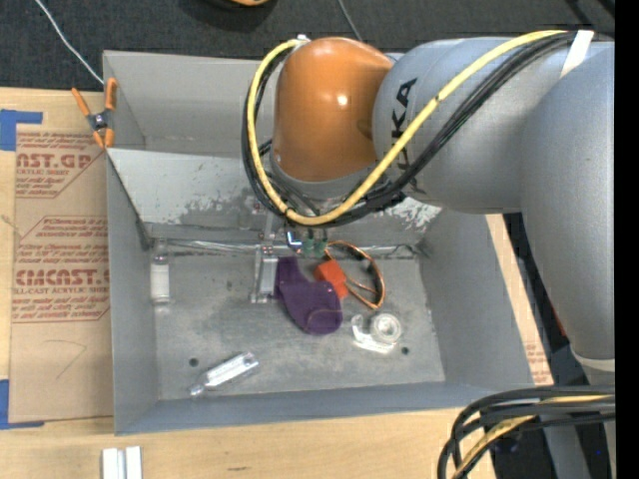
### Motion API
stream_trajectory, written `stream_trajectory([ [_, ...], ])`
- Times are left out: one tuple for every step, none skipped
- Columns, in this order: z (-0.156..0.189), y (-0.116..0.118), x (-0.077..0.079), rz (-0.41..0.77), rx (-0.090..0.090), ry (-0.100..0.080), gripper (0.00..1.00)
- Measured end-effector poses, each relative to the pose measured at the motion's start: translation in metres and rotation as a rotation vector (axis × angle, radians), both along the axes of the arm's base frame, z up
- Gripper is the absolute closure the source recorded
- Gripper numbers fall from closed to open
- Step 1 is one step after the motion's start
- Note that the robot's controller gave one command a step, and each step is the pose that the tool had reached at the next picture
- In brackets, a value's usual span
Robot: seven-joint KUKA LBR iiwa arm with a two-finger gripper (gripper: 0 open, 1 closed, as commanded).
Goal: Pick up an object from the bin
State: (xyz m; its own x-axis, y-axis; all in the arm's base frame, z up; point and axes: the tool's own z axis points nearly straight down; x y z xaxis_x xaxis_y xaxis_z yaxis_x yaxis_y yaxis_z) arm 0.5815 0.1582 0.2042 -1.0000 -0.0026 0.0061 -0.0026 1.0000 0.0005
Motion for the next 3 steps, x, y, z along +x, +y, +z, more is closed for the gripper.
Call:
stream_trajectory([
  [0.005, -0.001, 0.002, -0.002, 0.001, -0.008, 0.00],
  [-0.062, -0.060, -0.038, 0.008, -0.003, 0.009, 0.00],
  [-0.054, -0.082, -0.030, -0.043, 0.003, -0.008, 0.00],
])
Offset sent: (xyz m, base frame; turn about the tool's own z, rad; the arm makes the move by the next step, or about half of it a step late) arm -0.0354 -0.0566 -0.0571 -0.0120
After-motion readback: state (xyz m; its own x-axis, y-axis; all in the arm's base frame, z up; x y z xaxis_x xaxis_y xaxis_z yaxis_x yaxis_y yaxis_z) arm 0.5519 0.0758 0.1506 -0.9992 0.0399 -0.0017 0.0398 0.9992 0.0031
